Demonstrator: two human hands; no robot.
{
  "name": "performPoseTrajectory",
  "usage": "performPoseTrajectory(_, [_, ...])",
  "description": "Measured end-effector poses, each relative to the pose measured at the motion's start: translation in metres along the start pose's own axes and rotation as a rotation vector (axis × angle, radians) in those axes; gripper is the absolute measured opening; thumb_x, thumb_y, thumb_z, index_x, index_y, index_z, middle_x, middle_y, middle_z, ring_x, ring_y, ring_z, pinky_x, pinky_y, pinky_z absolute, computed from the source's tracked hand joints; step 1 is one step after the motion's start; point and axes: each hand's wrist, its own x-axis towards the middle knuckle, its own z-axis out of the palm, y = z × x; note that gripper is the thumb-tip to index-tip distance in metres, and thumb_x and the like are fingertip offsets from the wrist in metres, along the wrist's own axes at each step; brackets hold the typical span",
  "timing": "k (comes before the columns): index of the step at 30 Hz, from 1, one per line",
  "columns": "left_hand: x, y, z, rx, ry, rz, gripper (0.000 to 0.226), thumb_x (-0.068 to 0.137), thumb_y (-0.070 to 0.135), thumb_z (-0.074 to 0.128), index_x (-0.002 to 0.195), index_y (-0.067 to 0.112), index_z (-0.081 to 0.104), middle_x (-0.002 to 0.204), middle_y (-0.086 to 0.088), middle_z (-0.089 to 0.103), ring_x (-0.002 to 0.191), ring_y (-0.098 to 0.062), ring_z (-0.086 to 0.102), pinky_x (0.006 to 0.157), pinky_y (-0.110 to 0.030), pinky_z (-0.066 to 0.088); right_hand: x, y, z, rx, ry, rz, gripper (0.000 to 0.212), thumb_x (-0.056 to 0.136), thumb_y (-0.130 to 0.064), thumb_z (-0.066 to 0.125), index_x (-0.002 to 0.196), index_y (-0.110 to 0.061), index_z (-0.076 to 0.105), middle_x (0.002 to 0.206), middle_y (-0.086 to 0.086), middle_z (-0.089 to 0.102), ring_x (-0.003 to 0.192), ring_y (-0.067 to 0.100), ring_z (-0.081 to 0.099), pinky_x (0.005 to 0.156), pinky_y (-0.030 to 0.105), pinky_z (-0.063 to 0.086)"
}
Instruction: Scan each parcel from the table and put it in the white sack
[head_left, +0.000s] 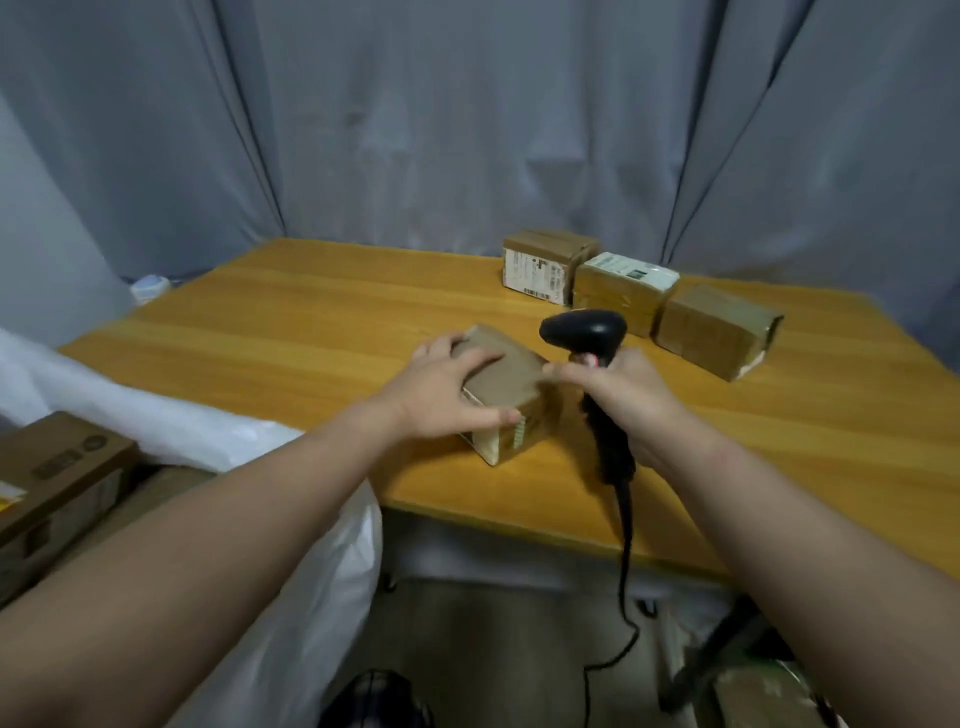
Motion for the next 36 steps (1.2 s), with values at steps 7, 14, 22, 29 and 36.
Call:
performPoseTrajectory(7, [-0.067, 0.04, 0.015, -0.294, 0.047, 0.11, 0.125, 0.061, 0.068, 0.072, 0.151, 0.036, -0.009, 0.16, 0.001, 0.007, 0.146, -0.022, 0.01, 0.117, -0.045, 0.02, -0.059, 0.028, -0.003, -0.682, 0.135, -0.307, 0.074, 0.058, -0.067, 0.073, 0.114, -0.021, 0.061, 0.108, 0.001, 0.065, 0.104, 0.018, 0.057, 0.083, 0.031, 0.048])
performPoseTrajectory(14, [-0.106, 0.032, 0.035, -0.307, 0.102, -0.055, 0.146, 0.043, 0.076, 0.068, 0.15, 0.027, -0.017, 0.161, -0.001, -0.008, 0.147, -0.023, -0.005, 0.118, -0.045, 0.011, -0.081, 0.012, 0.025, -0.966, 0.182, -0.297, 0.083, 0.064, -0.069, 0.072, 0.123, -0.016, 0.047, 0.115, 0.006, 0.056, 0.1, 0.022, 0.059, 0.075, 0.033, 0.051])
performPoseTrajectory(22, [-0.128, 0.032, 0.045, -0.355, 0.228, -0.099, 0.095, 0.083, 0.052, 0.063, 0.153, 0.02, 0.007, 0.157, -0.006, 0.016, 0.143, -0.023, 0.017, 0.114, -0.039, 0.022, -0.08, 0.014, 0.027, -0.915, 0.192, -0.242, 0.07, 0.069, -0.053, 0.077, 0.12, -0.015, 0.049, 0.113, 0.008, 0.054, 0.091, 0.02, 0.055, 0.072, 0.031, 0.051])
performPoseTrajectory(29, [-0.132, 0.064, 0.042, -1.237, 0.206, -0.19, 0.089, 0.085, 0.045, 0.065, 0.152, 0.034, 0.006, 0.147, -0.001, 0.042, 0.13, -0.021, 0.047, 0.109, -0.046, 0.037, -0.115, 0.024, -0.002, 0.186, 0.119, -0.358, 0.025, 0.078, -0.011, 0.077, 0.098, -0.021, 0.065, 0.086, -0.015, 0.07, 0.077, -0.009, 0.066, 0.066, 0.01, 0.049])
performPoseTrajectory(36, [-0.123, 0.083, 0.037, -1.136, 0.18, -0.072, 0.106, 0.08, 0.018, 0.076, 0.148, 0.045, 0.0, 0.119, 0.003, 0.059, 0.115, -0.019, 0.059, 0.087, -0.035, 0.055, -0.138, 0.047, -0.021, 0.299, 0.134, -0.171, 0.009, 0.085, -0.013, 0.07, 0.094, -0.014, 0.067, 0.07, -0.003, 0.068, 0.051, 0.004, 0.06, 0.048, 0.018, 0.048])
